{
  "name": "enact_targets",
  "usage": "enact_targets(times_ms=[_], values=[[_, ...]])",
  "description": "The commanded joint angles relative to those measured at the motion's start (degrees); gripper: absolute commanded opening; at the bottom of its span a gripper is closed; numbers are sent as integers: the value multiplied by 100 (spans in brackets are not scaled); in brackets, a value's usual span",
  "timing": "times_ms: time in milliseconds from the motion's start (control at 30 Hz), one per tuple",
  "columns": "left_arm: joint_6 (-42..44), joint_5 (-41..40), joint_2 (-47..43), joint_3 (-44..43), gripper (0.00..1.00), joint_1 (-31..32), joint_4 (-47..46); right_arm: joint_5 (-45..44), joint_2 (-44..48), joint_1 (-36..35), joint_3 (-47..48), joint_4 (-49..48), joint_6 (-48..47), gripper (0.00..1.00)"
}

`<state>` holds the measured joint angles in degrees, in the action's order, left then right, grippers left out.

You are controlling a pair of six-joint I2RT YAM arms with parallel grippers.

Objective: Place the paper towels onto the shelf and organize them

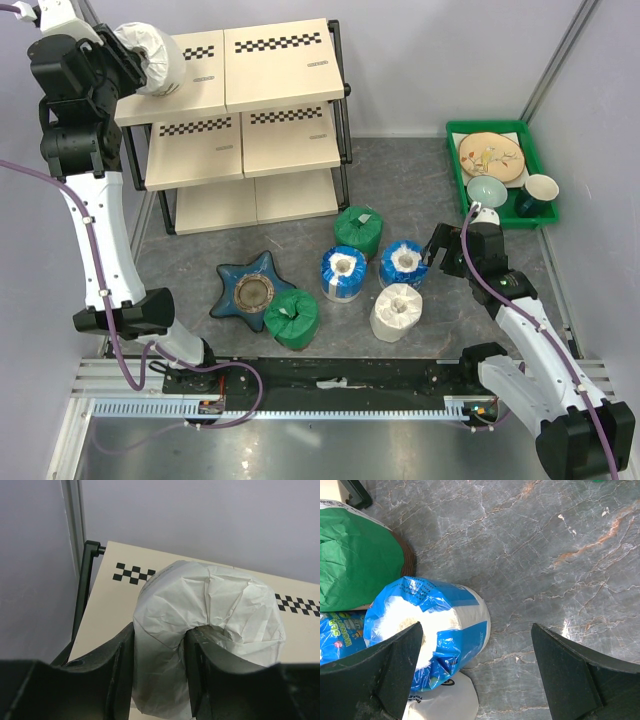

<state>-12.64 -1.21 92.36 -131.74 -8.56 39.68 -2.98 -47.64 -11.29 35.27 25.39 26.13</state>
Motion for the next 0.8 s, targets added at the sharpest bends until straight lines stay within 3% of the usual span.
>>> enact_targets(times_ms=[0, 767], values=[[-133, 95, 63, 8, 52, -23, -233, 43, 61, 4, -37, -95, -3, 98], [-221, 244, 204, -326, 62, -23, -356, 79, -17, 4, -20, -95, -29, 98]])
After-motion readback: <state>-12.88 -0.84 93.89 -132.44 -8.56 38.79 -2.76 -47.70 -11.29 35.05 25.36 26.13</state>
